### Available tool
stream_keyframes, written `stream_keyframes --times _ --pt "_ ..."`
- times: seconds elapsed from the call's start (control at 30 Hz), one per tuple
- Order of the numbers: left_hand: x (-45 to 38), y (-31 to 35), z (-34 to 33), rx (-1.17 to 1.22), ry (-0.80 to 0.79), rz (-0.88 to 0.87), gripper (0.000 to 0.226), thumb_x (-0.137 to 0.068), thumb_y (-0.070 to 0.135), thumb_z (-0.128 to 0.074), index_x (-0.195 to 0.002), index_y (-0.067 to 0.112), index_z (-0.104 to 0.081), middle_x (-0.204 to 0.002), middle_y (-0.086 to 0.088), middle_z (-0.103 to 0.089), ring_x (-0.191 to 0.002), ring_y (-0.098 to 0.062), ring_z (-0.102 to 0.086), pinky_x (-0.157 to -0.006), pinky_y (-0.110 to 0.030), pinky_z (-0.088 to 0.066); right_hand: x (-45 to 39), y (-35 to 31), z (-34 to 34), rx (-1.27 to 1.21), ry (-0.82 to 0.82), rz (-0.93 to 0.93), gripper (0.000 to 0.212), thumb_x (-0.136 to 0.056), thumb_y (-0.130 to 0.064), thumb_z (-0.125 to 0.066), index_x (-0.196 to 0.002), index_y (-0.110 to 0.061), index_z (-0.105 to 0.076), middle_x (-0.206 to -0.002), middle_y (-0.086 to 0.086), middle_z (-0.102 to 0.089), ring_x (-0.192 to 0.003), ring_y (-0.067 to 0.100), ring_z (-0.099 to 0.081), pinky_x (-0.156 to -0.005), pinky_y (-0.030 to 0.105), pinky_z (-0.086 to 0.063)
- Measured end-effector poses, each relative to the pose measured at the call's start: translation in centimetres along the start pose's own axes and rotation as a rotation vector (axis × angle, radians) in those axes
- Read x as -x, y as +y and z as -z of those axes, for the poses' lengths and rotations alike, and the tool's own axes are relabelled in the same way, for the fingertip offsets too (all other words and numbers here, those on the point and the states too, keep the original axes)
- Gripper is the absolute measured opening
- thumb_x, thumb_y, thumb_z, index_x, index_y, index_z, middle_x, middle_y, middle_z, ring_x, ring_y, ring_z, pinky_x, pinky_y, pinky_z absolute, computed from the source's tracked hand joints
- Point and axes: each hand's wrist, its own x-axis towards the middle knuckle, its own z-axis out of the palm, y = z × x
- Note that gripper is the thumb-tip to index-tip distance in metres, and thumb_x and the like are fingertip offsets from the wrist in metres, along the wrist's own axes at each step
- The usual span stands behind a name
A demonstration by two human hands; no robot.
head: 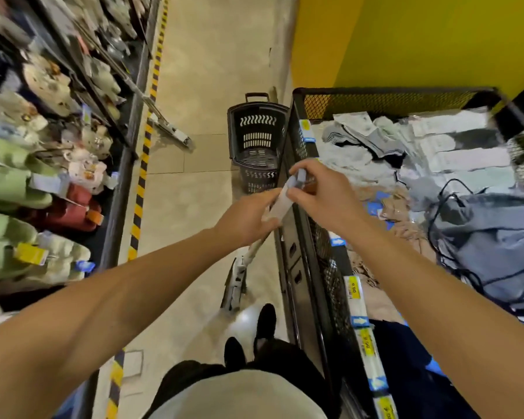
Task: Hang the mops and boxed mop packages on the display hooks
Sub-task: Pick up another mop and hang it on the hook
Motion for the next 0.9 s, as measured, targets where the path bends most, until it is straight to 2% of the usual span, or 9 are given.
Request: stream_keyframes --times 0.13,0.2,0.27,0.37,0.5,0.6,0.7,0.8,0.9 --pt "-0.6 -3.4 0.7 0.111 0.055 0.214 0.046 -0.089 0.023 -0.069 -0.132 0.016 -0.055 -0.118 -0.008 -0.069 -0.105 -0.025 -0.063 -0.088 -0.033 -0.05 -3.7 -2.1 -2.6 -0.115 -0.116 0.097 0.032 -0.087 -0.023 -0.075 -0.116 -0.018 -0.064 -0.103 -0.004 -0.068 -0.09 0.008 -0.062 -0.069 0.005 -0.041" --pt "-0.7 -4.8 1.0 0.172 0.112 0.302 0.042 -0.089 0.019 -0.07 -0.128 0.014 -0.058 -0.115 -0.008 -0.07 -0.099 -0.02 -0.063 -0.083 -0.025 -0.048 -5.7 -2.7 -3.5 -0.154 -0.175 0.151 0.031 -0.087 -0.022 -0.075 -0.116 -0.017 -0.064 -0.102 -0.005 -0.067 -0.089 0.006 -0.061 -0.071 0.006 -0.041" --pt "-0.7 -6.1 1.4 0.226 0.193 0.358 0.04 -0.087 0.015 -0.072 -0.125 0.013 -0.06 -0.114 -0.006 -0.07 -0.094 -0.012 -0.061 -0.075 -0.013 -0.044 -7.9 -3.4 -4.6 -0.171 -0.235 0.216 0.027 -0.087 -0.02 -0.075 -0.111 -0.019 -0.064 -0.096 -0.011 -0.063 -0.082 -0.008 -0.058 -0.069 0.002 -0.04" --pt "0.1 -8.0 2.1 0.26 0.274 0.475 0.037 -0.086 0.013 -0.073 -0.121 0.012 -0.062 -0.112 -0.005 -0.07 -0.097 -0.015 -0.065 -0.082 -0.023 -0.049 -11.0 -4.4 -6.8 -0.192 -0.376 0.325 0.029 -0.088 -0.016 -0.075 -0.113 -0.021 -0.063 -0.099 -0.013 -0.063 -0.084 -0.009 -0.059 -0.073 -0.001 -0.039" --pt "2.0 -10.2 3.1 0.271 0.356 0.611 0.031 -0.087 0.013 -0.07 -0.117 0.011 -0.063 -0.113 -0.006 -0.071 -0.102 -0.02 -0.066 -0.086 -0.034 -0.053 -12.7 -6.7 -10.1 -0.235 -0.531 0.413 0.038 -0.091 -0.017 -0.069 -0.128 -0.02 -0.057 -0.111 -0.012 -0.062 -0.1 0.006 -0.062 -0.081 0.014 -0.048" --pt "4.2 -11.4 4.0 0.246 0.347 0.711 0.027 -0.088 0.016 -0.067 -0.113 0.009 -0.063 -0.107 -0.008 -0.07 -0.097 -0.024 -0.065 -0.082 -0.036 -0.052 -12.9 -8.9 -12.5 -0.27 -0.589 0.491 0.032 -0.091 -0.018 -0.066 -0.122 -0.017 -0.057 -0.102 -0.011 -0.063 -0.091 0.009 -0.061 -0.074 0.016 -0.047" --pt "7.2 -11.3 5.0 0.203 0.371 0.782 0.021 -0.089 0.022 -0.068 -0.104 0.007 -0.064 -0.094 -0.008 -0.069 -0.086 -0.025 -0.063 -0.067 -0.032 -0.044 -12.1 -11.0 -14.4 -0.384 -0.662 0.536 0.029 -0.087 -0.011 -0.066 -0.113 -0.023 -0.061 -0.094 -0.012 -0.066 -0.087 0.003 -0.064 -0.075 0.021 -0.051" --pt "10.5 -10.3 7.0 0.197 0.494 0.811 0.017 -0.086 0.024 -0.072 -0.088 0.019 -0.055 -0.074 0.005 -0.056 -0.068 -0.013 -0.051 -0.055 -0.025 -0.032 -10.9 -14.0 -14.9 -0.52 -0.778 0.568 0.038 -0.085 0.008 -0.061 -0.112 -0.017 -0.062 -0.096 -0.007 -0.069 -0.087 -0.003 -0.064 -0.079 0.019 -0.052" --pt "14.9 -9.1 8.6 0.346 0.676 0.769 0.03 -0.08 0.017 -0.078 -0.081 0.035 -0.054 -0.066 0.013 -0.054 -0.06 -0.005 -0.05 -0.056 -0.026 -0.038 -9.5 -17.7 -15.0 -0.626 -0.924 0.607 0.04 -0.087 0.017 -0.055 -0.119 -0.007 -0.061 -0.106 0.008 -0.069 -0.097 0.009 -0.067 -0.086 0.025 -0.056"
